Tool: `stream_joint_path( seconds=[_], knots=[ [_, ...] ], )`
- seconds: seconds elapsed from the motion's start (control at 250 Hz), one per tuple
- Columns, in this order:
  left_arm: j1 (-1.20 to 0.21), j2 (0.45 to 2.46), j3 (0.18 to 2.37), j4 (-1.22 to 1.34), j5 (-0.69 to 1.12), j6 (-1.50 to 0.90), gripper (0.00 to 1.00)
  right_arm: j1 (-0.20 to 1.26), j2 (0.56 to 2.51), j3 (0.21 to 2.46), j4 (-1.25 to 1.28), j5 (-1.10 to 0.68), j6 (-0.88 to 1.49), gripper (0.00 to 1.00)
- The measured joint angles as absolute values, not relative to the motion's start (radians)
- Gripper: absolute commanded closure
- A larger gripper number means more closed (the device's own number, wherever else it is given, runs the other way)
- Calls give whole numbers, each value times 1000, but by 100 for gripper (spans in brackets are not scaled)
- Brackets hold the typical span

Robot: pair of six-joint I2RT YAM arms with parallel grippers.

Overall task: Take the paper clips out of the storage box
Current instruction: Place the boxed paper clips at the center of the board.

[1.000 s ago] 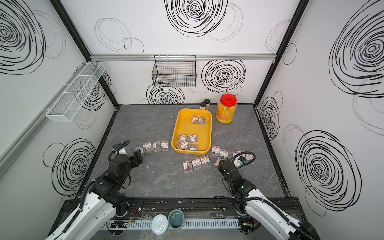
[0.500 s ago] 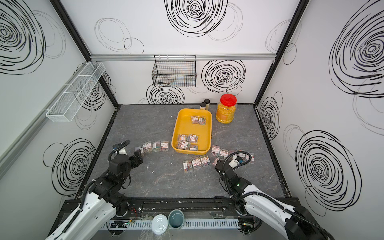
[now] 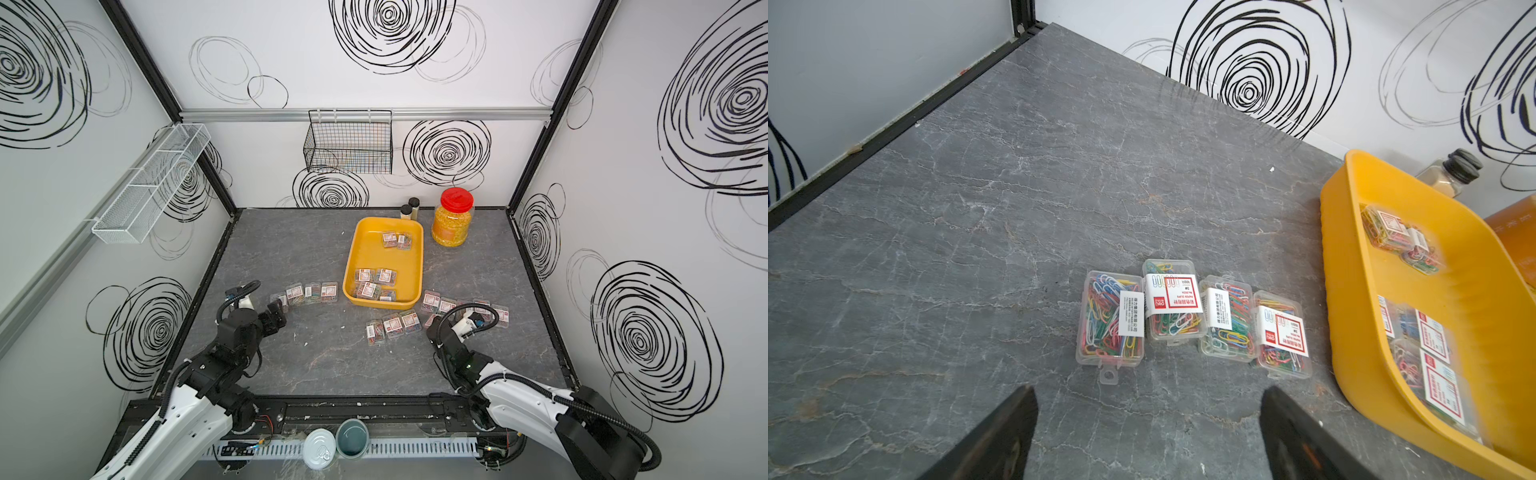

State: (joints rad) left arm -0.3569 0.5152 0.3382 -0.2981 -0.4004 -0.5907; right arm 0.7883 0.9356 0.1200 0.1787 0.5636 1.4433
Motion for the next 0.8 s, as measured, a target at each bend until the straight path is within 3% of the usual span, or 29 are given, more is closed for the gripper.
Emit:
stream_joint_path(
  seconds=[0.188,0.439,0.711,0.799],
  knots=[
    [-357,515,338,-298,-400,-591,12,806,997,141,212,565,1462,71],
    [-357,515,338,-298,-400,-591,12,883,1023,152,196,550,1500,53],
    [-357,515,338,-298,-400,-591,11,985,1091,177,178,544,1541,45],
    [-357,515,338,-298,-398,-591,11,992,1153,215,200,542,1546,35]
  ],
)
